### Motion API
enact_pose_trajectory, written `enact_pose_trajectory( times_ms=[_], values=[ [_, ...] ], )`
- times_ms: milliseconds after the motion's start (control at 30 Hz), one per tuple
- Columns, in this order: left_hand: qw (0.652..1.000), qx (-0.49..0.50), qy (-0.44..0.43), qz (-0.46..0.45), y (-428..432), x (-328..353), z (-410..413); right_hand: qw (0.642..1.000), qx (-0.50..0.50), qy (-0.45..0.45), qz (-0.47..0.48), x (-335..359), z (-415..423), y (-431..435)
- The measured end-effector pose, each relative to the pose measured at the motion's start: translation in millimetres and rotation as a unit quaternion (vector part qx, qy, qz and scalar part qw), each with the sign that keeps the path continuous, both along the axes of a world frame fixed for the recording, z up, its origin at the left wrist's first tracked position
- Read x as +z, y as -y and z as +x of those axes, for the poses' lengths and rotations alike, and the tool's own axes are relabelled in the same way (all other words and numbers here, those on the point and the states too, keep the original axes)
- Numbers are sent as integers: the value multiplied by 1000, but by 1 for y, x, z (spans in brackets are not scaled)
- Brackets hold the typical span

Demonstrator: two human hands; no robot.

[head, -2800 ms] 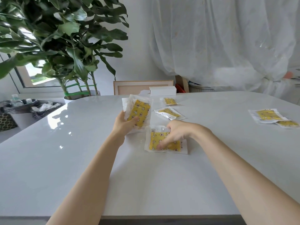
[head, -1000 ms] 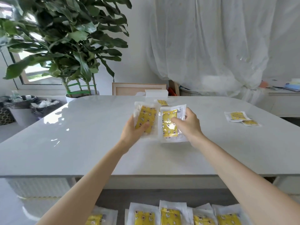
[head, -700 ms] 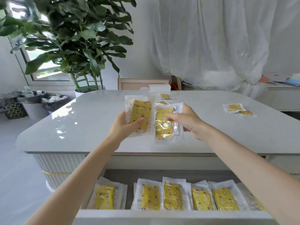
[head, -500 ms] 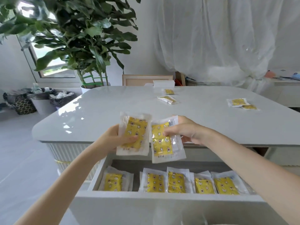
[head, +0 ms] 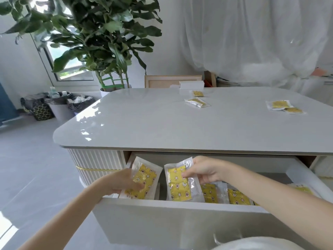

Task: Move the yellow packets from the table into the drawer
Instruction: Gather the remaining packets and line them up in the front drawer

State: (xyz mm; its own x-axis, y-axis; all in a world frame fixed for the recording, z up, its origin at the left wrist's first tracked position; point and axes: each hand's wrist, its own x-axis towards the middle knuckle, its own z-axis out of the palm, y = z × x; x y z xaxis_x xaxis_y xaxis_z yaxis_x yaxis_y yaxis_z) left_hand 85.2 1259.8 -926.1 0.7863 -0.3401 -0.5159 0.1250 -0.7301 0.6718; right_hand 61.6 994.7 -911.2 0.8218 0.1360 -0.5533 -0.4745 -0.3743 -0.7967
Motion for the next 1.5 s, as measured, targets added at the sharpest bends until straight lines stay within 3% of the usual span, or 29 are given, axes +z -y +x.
enact_pose_trajectory(
  times_ms=[200, 400, 467, 600, 700, 833, 933, 1167, 1400, 1500],
  values=[
    [994, -6, 28, 105, 6, -7, 3, 997, -47, -60, 34, -26, 5, -2],
    [958, -28, 117, 262, 16, -4, -2, 978, 30, 49, -201, -36, 3, -10],
    [934, -57, 178, 306, 19, -4, -6, 964, 59, 63, -250, -35, 0, -13],
    [847, -132, 265, 442, 26, -2, -5, 930, 106, 93, -339, -33, -3, -16],
    [815, -213, 252, 476, 29, 1, 3, 915, 125, 109, -369, -32, -2, -16],
    [780, -310, 166, 518, 36, 4, 16, 913, 158, 93, -365, -28, -2, -17],
    [783, -314, 139, 518, 40, 2, 20, 911, 172, 92, -363, -27, -2, -17],
    [770, -315, 171, 527, 25, -18, 16, 902, 194, 95, -375, -27, 1, -17],
    [820, -302, 141, 465, 27, 0, 19, 903, 192, 93, -372, -29, 3, -14],
    [862, -275, 124, 407, 35, 4, 26, 905, 179, 99, -374, -32, 7, -12]
  ],
)
